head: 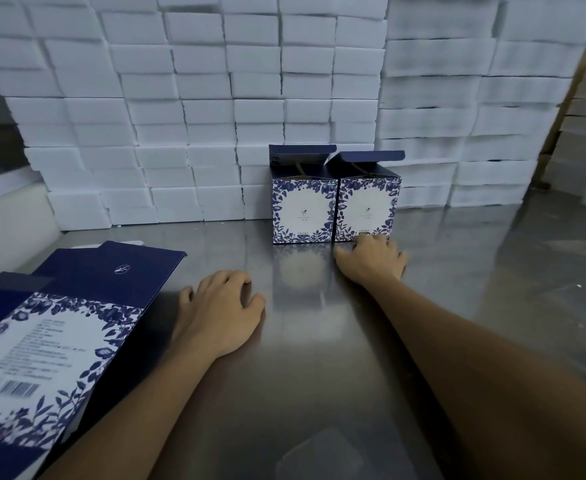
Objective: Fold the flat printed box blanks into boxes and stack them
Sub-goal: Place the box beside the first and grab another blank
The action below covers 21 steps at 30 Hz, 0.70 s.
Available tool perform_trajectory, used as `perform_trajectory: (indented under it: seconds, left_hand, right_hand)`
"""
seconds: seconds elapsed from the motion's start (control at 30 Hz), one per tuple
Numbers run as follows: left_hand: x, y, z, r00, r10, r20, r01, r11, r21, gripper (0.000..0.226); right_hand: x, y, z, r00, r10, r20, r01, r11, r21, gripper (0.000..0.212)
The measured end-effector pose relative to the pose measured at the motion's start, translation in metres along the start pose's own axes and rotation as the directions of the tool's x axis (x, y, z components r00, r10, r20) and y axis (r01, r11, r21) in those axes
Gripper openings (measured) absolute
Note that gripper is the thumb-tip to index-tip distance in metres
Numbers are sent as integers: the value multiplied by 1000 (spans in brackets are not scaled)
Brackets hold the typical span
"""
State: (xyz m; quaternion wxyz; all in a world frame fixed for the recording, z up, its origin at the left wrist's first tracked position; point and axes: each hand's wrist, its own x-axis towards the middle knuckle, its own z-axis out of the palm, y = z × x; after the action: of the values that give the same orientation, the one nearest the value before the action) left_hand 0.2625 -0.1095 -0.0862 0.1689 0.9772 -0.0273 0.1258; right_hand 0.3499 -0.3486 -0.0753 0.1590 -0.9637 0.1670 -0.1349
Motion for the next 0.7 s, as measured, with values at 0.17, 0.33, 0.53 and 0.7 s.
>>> perform_trajectory:
  seconds: [0.17,0.33,0.53,0.7]
  left_hand:
    - [0,2,-2,1000,-17,-1,17,1000,-10,29]
    - [-14,10,-9,998,18,-57,-17,1000,24,24]
    - [-43,19,-14,991,76,-106,-67,994,91,24]
    - [-67,22,-26,984,111,-140,-108,994,33,18]
  right_hand:
    - [-27,-1,-2,986,-160,51,162,986,-31,53]
    - [-68,2,-8,967,-250,60,251,968,-24,46]
    - [-113,4,-17,949,-306,71,304,952,42,39]
    - [-135,9,-26,941,-331,73,320,939,128,34]
